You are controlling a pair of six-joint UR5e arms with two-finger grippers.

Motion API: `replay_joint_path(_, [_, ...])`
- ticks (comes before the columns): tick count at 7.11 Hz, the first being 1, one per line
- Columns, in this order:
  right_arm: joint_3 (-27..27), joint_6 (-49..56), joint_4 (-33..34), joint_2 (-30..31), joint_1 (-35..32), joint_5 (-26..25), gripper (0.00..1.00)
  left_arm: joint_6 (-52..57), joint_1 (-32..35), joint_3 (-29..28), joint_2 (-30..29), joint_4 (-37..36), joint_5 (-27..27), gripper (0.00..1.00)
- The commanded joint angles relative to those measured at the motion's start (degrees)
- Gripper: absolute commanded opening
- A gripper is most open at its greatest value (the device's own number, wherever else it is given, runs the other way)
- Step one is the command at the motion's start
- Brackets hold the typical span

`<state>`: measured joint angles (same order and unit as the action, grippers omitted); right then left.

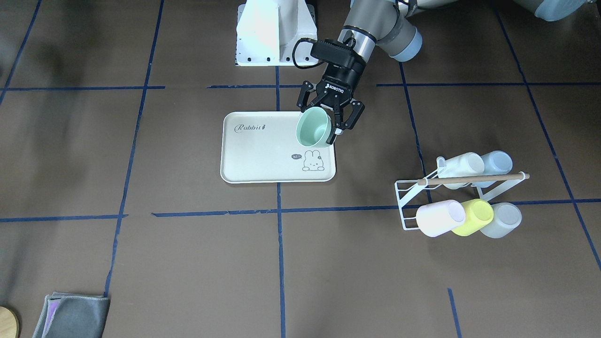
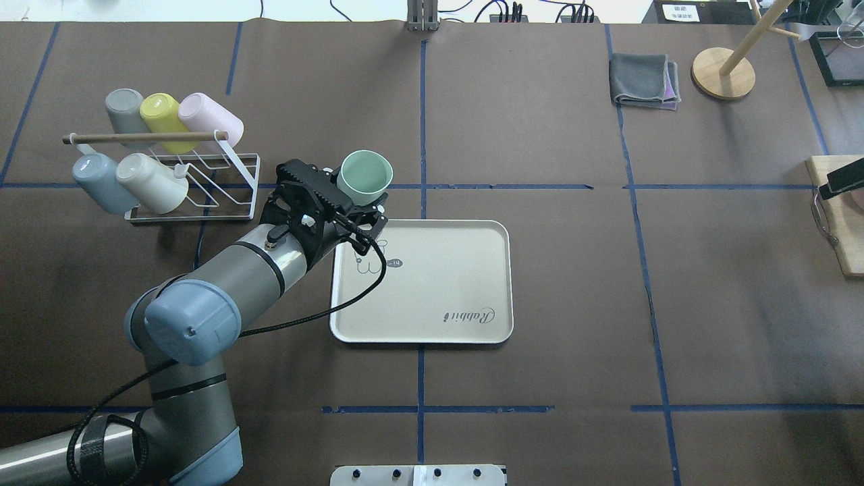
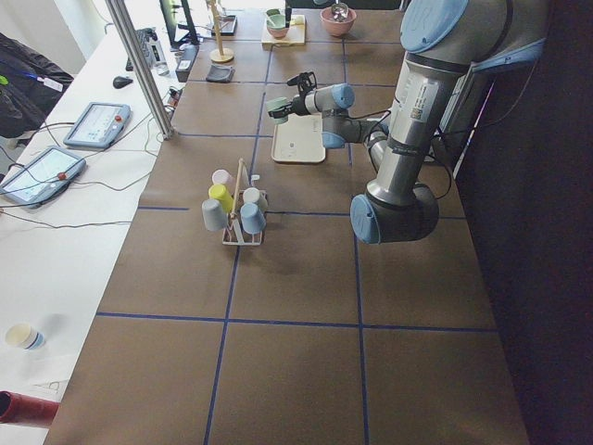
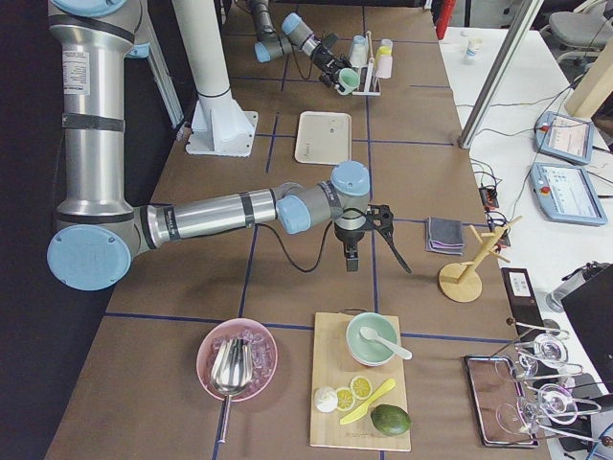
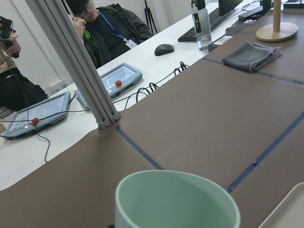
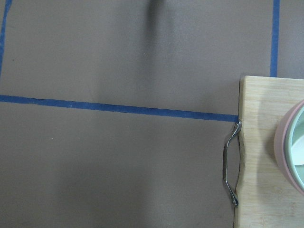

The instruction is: Pick up and place green cup on tray

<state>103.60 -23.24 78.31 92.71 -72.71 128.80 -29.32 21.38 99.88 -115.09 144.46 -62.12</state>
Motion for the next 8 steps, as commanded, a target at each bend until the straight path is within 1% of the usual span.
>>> replay_joint_path(1, [-0.1, 0.0, 0.0, -0.1, -0.1, 0.0, 1.0, -0.7, -0.5, -4.4, 0.2, 10.3, 0.1, 0.43])
replay_joint_path(3, [-0.2, 0.0, 0.0, -0.1, -0.1, 0.0, 1.0, -0.3, -1.6, -12.9, -1.0, 20.2, -0.1, 0.43])
replay_joint_path(4, [-0.2, 0.0, 0.1, -0.1, -0.1, 0.0, 1.0, -0.2, -2.0, -13.7, -1.0, 22.1, -0.1, 0.43])
replay_joint_path(6, [-0.2, 0.0, 0.1, 0.1, -0.1, 0.0, 1.0, -0.2, -3.5, -17.2, -5.5, 22.2, 0.2, 0.43])
replay_joint_path(7, [-0.2, 0.0, 0.1, 0.2, -0.1, 0.0, 1.0, -0.2, -4.4, -18.0, -6.1, 22.6, 0.6, 0.43])
replay_joint_path(8, [-0.4, 0.0, 0.1, 0.2, -0.1, 0.0, 1.0, -0.3, -4.4, -19.1, -6.2, 24.9, 0.7, 0.43])
